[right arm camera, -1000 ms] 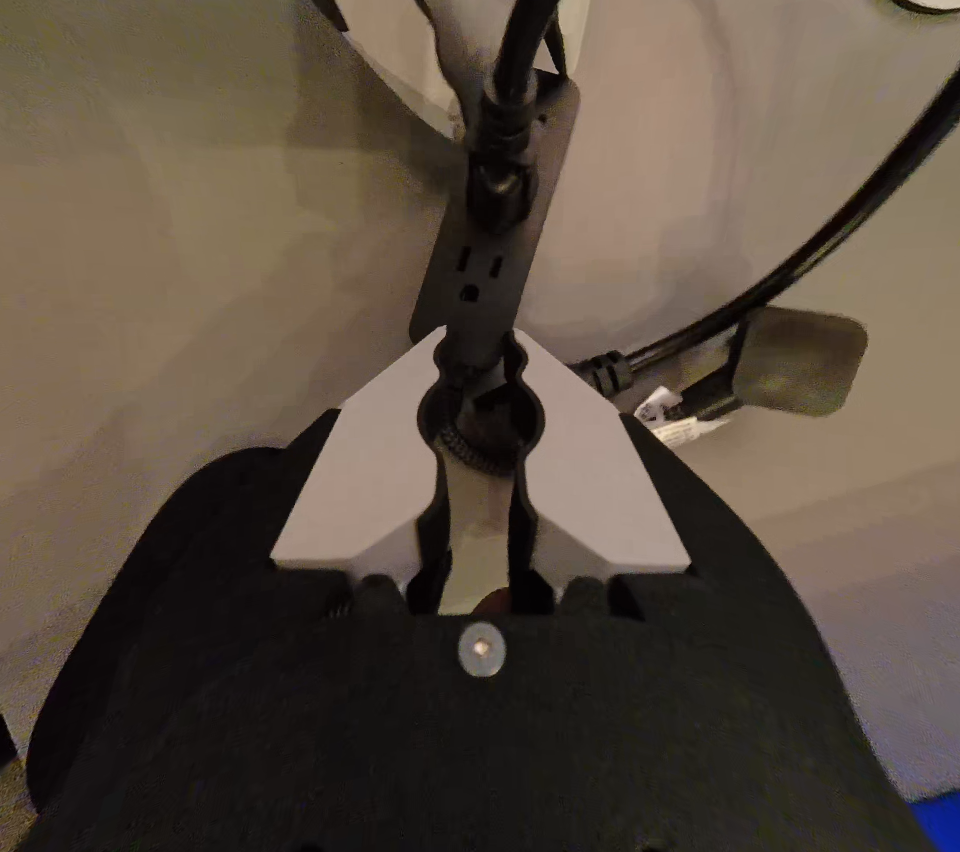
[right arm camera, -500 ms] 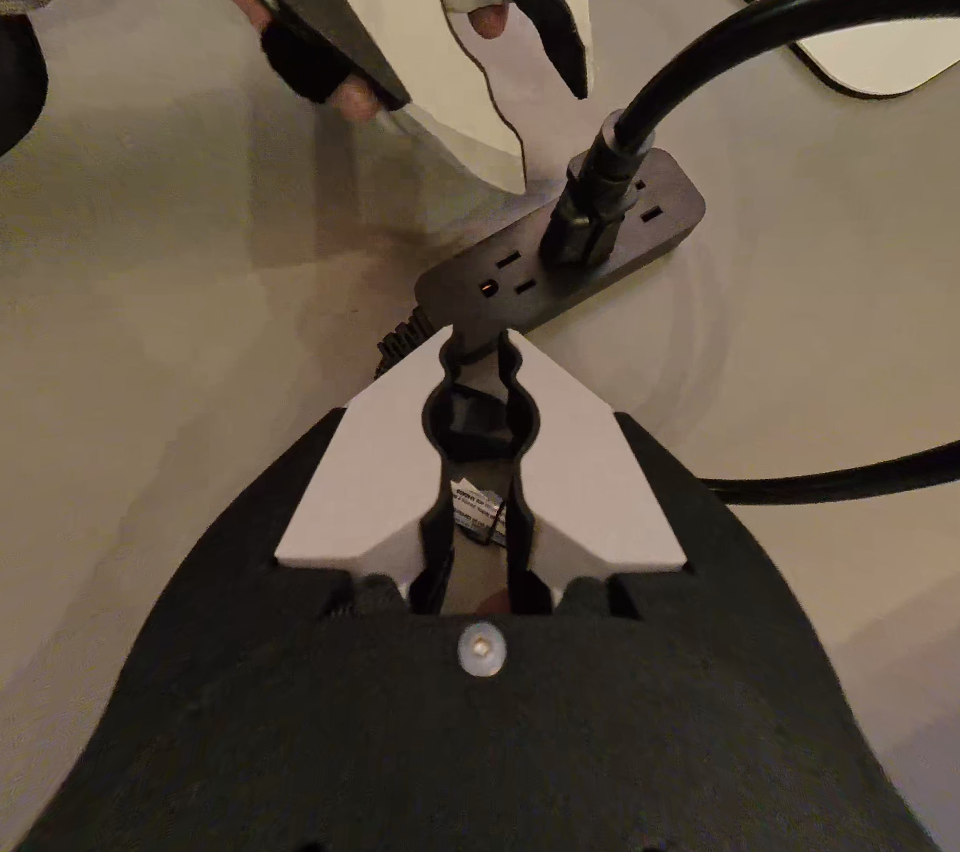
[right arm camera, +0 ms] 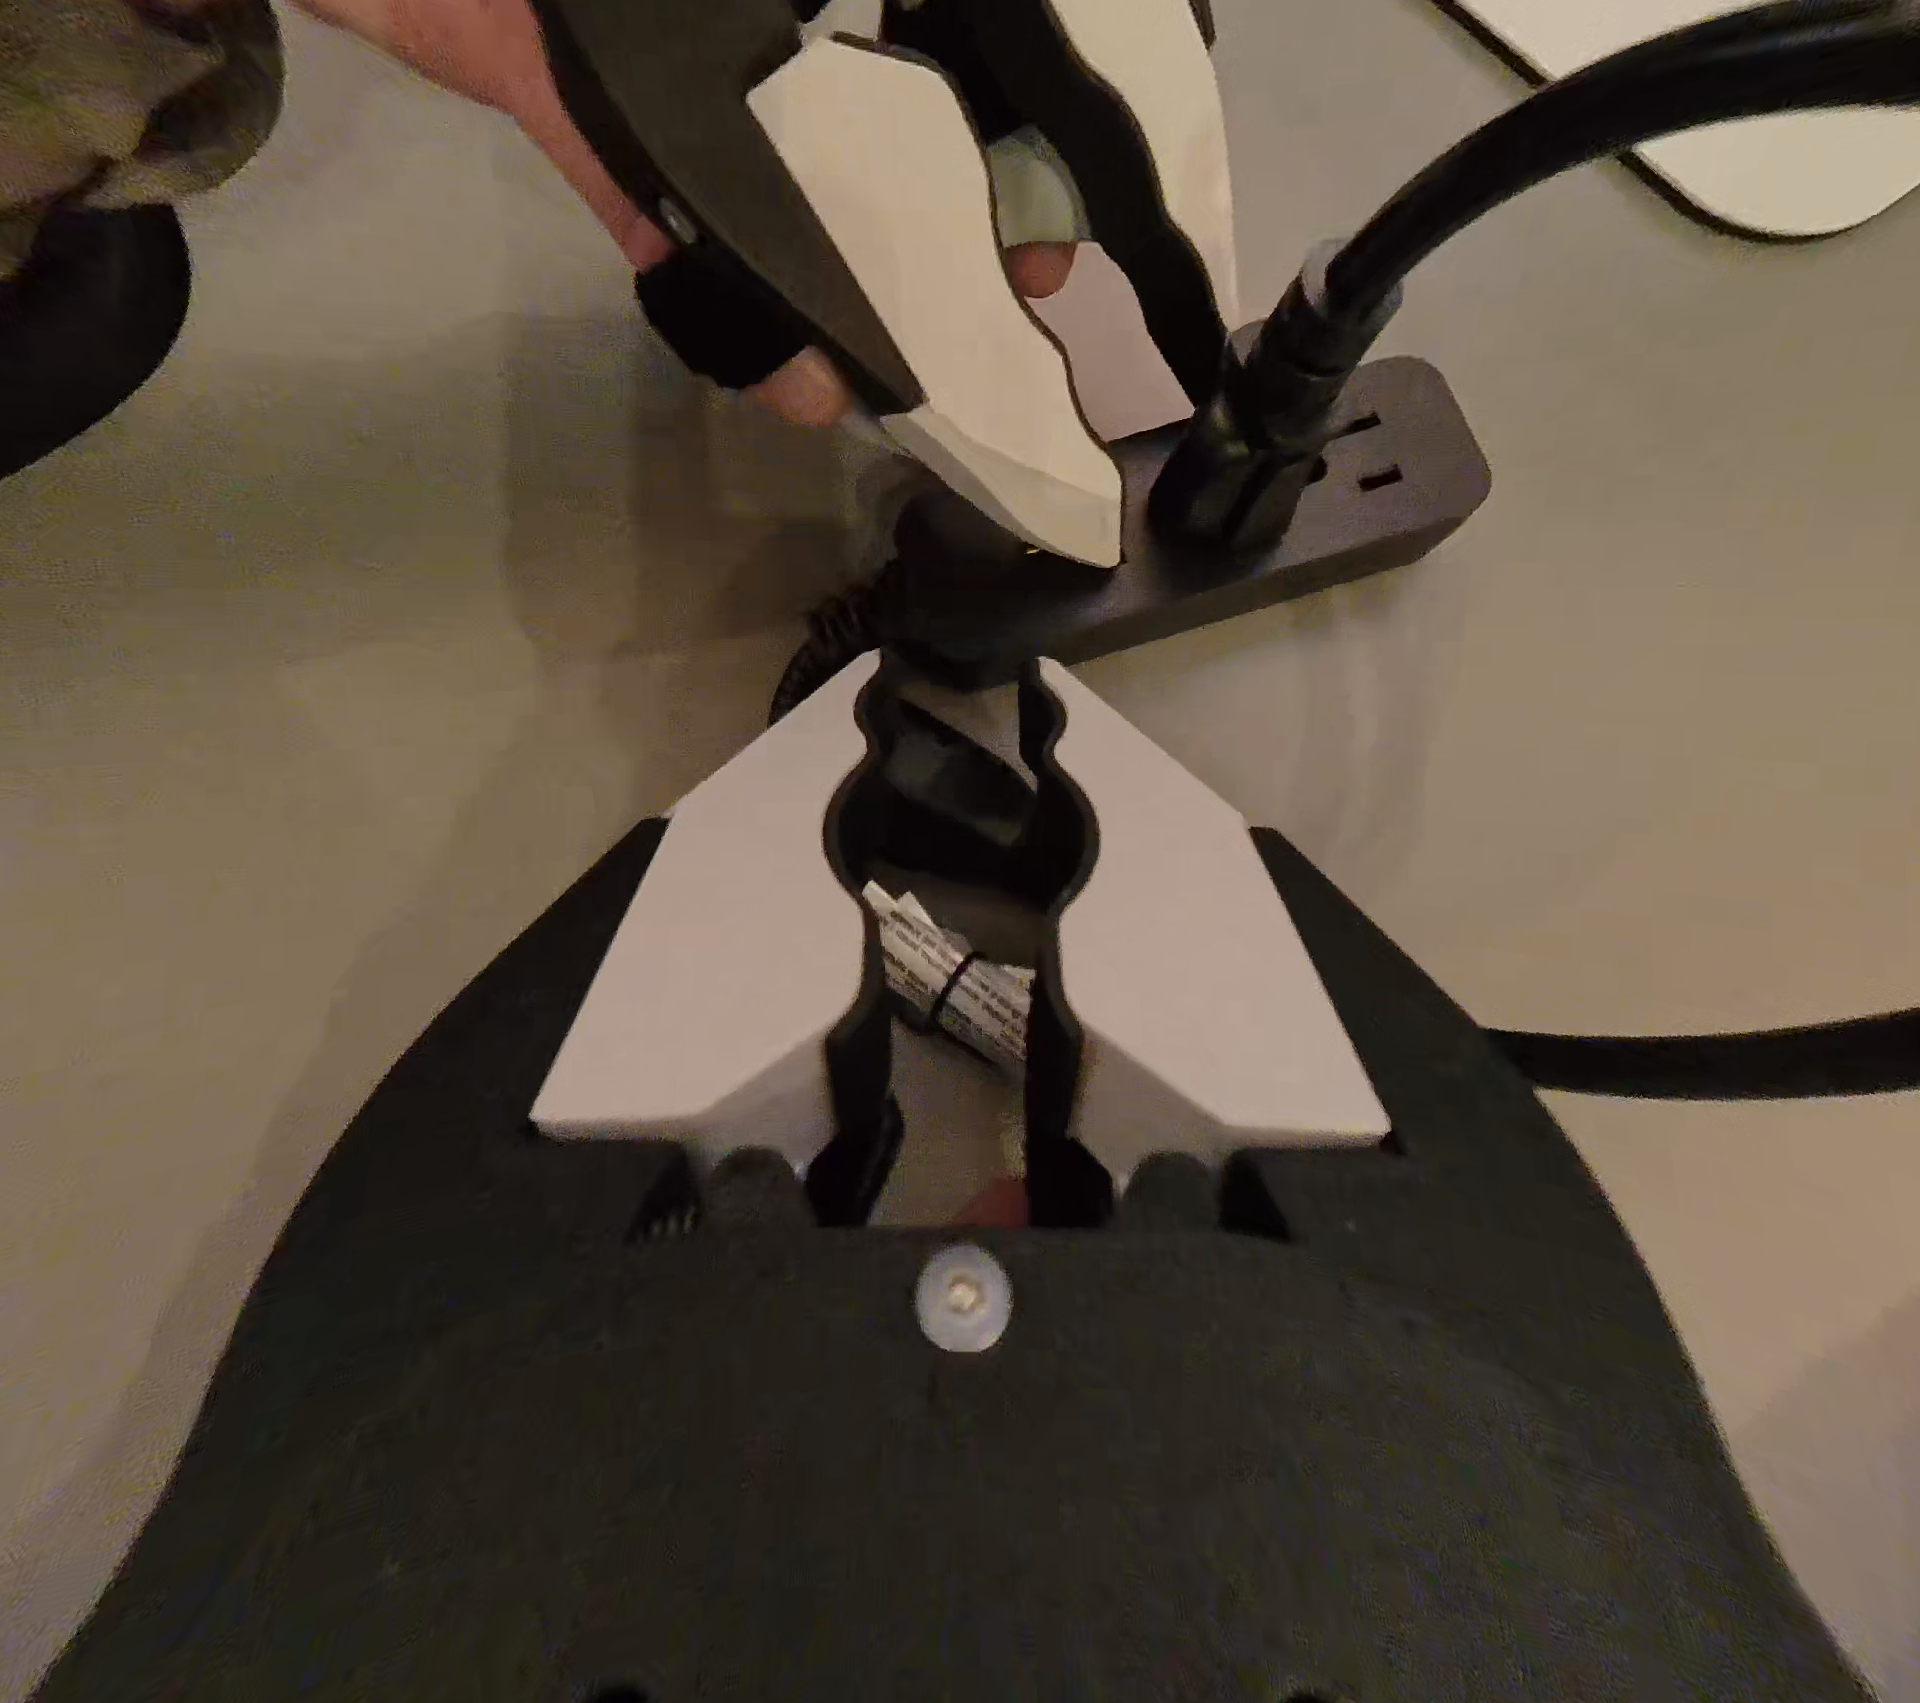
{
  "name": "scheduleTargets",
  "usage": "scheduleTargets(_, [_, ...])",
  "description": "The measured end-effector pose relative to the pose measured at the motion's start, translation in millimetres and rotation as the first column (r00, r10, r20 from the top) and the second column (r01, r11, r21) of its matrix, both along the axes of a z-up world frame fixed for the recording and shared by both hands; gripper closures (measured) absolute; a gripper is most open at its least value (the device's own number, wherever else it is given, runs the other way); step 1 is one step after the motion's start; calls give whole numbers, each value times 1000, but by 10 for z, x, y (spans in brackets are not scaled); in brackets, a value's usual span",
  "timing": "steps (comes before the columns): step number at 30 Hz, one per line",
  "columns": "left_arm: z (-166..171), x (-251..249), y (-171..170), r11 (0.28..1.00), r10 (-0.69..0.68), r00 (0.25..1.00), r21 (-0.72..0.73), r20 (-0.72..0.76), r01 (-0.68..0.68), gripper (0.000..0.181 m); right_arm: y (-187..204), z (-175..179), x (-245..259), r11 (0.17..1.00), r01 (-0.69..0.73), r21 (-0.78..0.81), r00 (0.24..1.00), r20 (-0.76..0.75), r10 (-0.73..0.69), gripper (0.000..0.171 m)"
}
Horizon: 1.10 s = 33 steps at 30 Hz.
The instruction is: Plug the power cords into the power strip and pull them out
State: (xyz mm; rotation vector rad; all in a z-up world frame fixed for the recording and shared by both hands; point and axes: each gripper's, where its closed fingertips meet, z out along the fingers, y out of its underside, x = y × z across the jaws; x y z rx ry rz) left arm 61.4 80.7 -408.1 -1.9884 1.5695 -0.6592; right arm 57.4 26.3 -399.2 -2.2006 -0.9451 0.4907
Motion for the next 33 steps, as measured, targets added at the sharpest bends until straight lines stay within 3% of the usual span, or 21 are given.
scheduleTargets(4, [15,24,-2,993,-101,994,60,-39,103,145,-5,375,170,982,-124,140,987,115,108,142])
scheduleTargets(8, [13,43,-3,993,-103,994,60,-43,106,145,95,841,275,928,-302,217,939,233,252,127])
scheduleTargets(12, [19,-31,-15,999,-6,999,53,-32,8,135,274,1039,251,812,-541,218,802,425,420,125])
scheduleTargets(18, [15,-103,-51,971,238,970,-14,47,-237,132,466,836,147,591,-807,9,483,585,651,115])
scheduleTargets(22, [-11,-72,-118,949,315,945,-50,90,-311,130,560,596,174,475,-860,-186,273,619,736,116])
scheduleTargets(26, [2,-51,-160,958,288,951,-34,117,-286,140,595,284,237,397,-846,-357,142,567,812,115])
scheduleTargets(33, [16,-44,-174,970,239,960,12,146,-243,144,560,98,46,343,-866,-363,162,445,881,132])
